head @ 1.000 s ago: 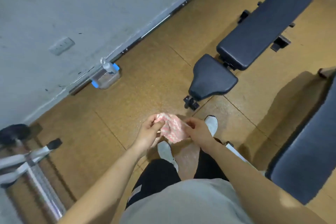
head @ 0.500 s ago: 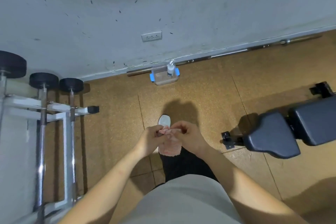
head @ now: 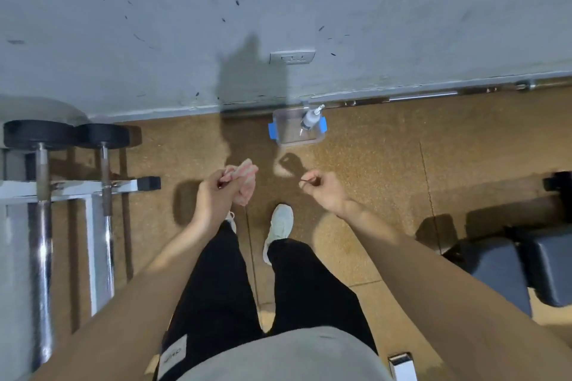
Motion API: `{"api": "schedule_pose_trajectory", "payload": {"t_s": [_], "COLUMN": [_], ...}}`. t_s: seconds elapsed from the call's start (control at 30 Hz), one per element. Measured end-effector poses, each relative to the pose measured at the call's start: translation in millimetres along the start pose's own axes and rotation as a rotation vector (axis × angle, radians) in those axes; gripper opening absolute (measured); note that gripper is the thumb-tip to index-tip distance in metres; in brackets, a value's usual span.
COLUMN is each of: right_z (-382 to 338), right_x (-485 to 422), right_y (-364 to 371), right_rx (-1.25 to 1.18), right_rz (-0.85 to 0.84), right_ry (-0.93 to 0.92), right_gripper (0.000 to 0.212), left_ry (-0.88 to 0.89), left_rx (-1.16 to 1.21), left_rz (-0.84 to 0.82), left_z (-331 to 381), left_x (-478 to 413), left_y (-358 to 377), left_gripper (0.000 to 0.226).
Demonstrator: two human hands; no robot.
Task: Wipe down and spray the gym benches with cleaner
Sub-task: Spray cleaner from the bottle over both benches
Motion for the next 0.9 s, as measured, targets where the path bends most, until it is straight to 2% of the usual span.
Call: {"api": "schedule_pose_trajectory", "payload": {"t_s": [0.13,0.23,0.33,0.5,0.6,0.9], "right_z": [-9,-3,19,54,89,146], "right_x": [-76,-146,-222,-354,-424,-545], "right_y": [-3,-16,-14,-6,6,23], "right_rx": [0.132,0.127,-0.012,-0.191,-0.341,-0.589], "right_rz": [-0.097,-0.007,0.049,0.122,0.142,0.071], "right_ry": [0.085,0.182,0.324,0.461,0.552,0.591], "right_gripper": [0.024,0.027,0.035,0.026,0.043,0.041], "left_ry": [-0.033,-0.026,-0.022,-0.016,-0.035,-0.135], "left_rx": [-0.028,-0.07,-0.101,-0.118,-0.123,-0.149], "left_rz": [0.0,-0.038,-0.031,0.013,0.025,0.075], "left_z": [-5,-17,-44,-97,-131,-198], "left_x": [-81,-146,-198,-280,-314,-368], "left_y": [-5,5,13,26,34,62], "left_gripper": [0.019,0.023,0.024,0.014,0.011,0.01]}}
Point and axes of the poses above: each hand's wrist, its own x-axis away from the middle knuckle, its own y-axis out of the palm, z = x × y, the point moved 2 cm from there along -x, towards the middle knuckle, and after that the axes turned 10 degrees about x, right-handed, at the moved point
